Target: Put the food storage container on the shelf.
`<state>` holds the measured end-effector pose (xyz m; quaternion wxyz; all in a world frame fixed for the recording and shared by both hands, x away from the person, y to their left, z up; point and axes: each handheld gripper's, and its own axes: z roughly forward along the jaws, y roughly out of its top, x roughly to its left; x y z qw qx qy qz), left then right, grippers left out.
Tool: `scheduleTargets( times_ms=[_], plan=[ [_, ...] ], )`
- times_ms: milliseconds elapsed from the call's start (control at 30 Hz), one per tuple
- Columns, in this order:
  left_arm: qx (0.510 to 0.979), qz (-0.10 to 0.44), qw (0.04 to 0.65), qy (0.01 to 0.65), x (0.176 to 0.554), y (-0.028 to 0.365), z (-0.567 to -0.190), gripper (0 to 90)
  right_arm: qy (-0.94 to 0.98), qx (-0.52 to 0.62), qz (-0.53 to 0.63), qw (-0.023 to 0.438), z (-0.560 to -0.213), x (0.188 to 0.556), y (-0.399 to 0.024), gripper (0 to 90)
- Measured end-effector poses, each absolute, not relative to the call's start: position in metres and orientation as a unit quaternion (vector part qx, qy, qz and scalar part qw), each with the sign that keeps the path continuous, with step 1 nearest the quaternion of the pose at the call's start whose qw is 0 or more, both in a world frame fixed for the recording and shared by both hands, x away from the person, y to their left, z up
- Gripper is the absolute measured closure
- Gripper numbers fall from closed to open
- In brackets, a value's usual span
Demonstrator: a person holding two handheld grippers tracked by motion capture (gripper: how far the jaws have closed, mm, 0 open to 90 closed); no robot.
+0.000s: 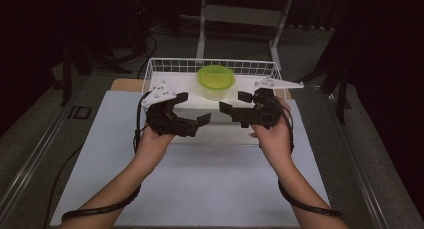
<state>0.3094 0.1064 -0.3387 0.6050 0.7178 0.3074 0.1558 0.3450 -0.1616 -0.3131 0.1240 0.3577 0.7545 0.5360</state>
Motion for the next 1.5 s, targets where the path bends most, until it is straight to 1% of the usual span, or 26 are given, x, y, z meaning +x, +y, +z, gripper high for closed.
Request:
scheduleTargets(
  times_ms=[233,367,600,933,1000,1100,1133,1267,1400,1500],
  plan=[
    [0.716,0.145,0.617,0.293,0.295,0.112,-0.348,1.1,0.766,0.337,0.531,0.134,-0.328,0.331,-0.163,18.7],
    [0.730,0.128,0.611,0.279,0.290,0.111,-0.353,1.1,0.769,0.327,0.532,0.140,-0.334,0.325,-0.164,18.7],
    [0.732,0.119,0.612,0.273,0.286,0.109,-0.360,1.1,0.770,0.320,0.534,0.140,-0.344,0.318,-0.168,18.7],
    [0.737,0.101,0.611,0.270,0.270,0.110,-0.381,1.1,0.777,0.304,0.533,0.140,-0.366,0.299,-0.175,18.6],
    [0.742,0.106,0.606,0.267,0.265,0.109,-0.386,1.1,0.779,0.303,0.531,0.141,-0.368,0.297,-0.175,18.6],
    [0.744,0.109,0.603,0.264,0.259,0.108,-0.393,1.1,0.780,0.296,0.533,0.141,-0.378,0.290,-0.178,18.6],
    [0.745,0.107,0.603,0.265,0.257,0.108,-0.395,1.1,0.781,0.292,0.535,0.138,-0.386,0.285,-0.180,18.6],
    [0.750,0.113,0.601,0.252,0.247,0.105,-0.404,1.1,0.783,0.286,0.536,0.131,-0.397,0.280,-0.183,18.6],
    [0.768,0.125,0.584,0.231,0.238,0.100,-0.413,1.1,0.789,0.283,0.531,0.124,-0.410,0.274,-0.186,18.6],
    [0.775,0.119,0.579,0.224,0.233,0.096,-0.421,1.1,0.790,0.287,0.530,0.116,-0.419,0.270,-0.189,18.6]
  ],
)
